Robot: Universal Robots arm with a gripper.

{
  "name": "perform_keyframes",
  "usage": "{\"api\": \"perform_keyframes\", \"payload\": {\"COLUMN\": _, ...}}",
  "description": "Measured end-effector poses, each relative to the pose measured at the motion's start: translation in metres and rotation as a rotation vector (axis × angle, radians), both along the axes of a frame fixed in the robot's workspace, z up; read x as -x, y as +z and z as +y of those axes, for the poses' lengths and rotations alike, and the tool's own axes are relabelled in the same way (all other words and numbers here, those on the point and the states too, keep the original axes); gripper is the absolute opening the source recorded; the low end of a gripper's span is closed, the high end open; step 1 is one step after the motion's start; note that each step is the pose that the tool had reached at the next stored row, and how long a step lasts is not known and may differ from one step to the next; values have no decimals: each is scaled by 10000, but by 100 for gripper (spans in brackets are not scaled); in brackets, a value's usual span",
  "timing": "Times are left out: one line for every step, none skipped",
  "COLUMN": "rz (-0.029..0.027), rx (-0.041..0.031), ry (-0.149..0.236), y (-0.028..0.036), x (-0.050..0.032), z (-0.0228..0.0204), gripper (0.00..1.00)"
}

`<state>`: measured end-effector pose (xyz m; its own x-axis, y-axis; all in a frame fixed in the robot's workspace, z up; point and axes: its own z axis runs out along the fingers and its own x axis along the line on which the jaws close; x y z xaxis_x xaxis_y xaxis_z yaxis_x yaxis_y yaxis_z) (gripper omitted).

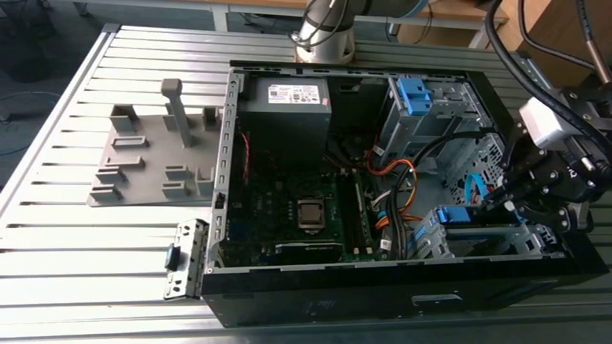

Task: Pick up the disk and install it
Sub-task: 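Insert the second disk wire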

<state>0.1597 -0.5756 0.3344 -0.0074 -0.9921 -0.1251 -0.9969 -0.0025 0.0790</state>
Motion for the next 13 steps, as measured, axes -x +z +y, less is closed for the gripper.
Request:
{"api": "perform_keyframes", "payload": {"rz": 1, "rx": -1, "ry": 0, "y": 1, "x": 0, "z": 0, "gripper": 16}}
{"api": "perform_keyframes", "payload": {"rz": 1, "rx": -2, "ry": 0, "y": 0, "x": 0, "z": 0, "gripper": 16}}
{"api": "perform_keyframes", "payload": {"rz": 0, "rx": -2, "ry": 0, "y": 0, "x": 0, "z": 0, "gripper": 16}}
{"api": "perform_keyframes", "payload": {"rz": 0, "rx": 0, "ry": 0, "y": 2, "x": 0, "z": -1, "gripper": 16}}
{"api": "perform_keyframes", "payload": {"rz": 0, "rx": 1, "ry": 0, "y": 1, "x": 0, "z": -2, "gripper": 16}}
{"api": "perform_keyframes", "payload": {"rz": 0, "rx": 2, "ry": 0, "y": 0, "x": 0, "z": -4, "gripper": 16}}
{"api": "perform_keyframes", "payload": {"rz": 0, "rx": 2, "ry": 0, "y": -2, "x": 0, "z": -7, "gripper": 16}}
{"api": "perform_keyframes", "payload": {"rz": 0, "rx": 1, "ry": 0, "y": -5, "x": 0, "z": -9, "gripper": 16}}
{"api": "perform_keyframes", "payload": {"rz": 0, "rx": 1, "ry": 1, "y": -7, "x": 0, "z": -11, "gripper": 16}}
{"api": "perform_keyframes", "payload": {"rz": 0, "rx": 2, "ry": 1, "y": -10, "x": 0, "z": -12, "gripper": 16}}
{"api": "perform_keyframes", "payload": {"rz": 0, "rx": 3, "ry": 0, "y": -12, "x": 0, "z": -12, "gripper": 16}}
{"api": "perform_keyframes", "payload": {"rz": 0, "rx": 2, "ry": 0, "y": -15, "x": 0, "z": -13, "gripper": 16}}
{"api": "perform_keyframes", "payload": {"rz": 0, "rx": 2, "ry": -1, "y": -18, "x": 0, "z": -14, "gripper": 16}}
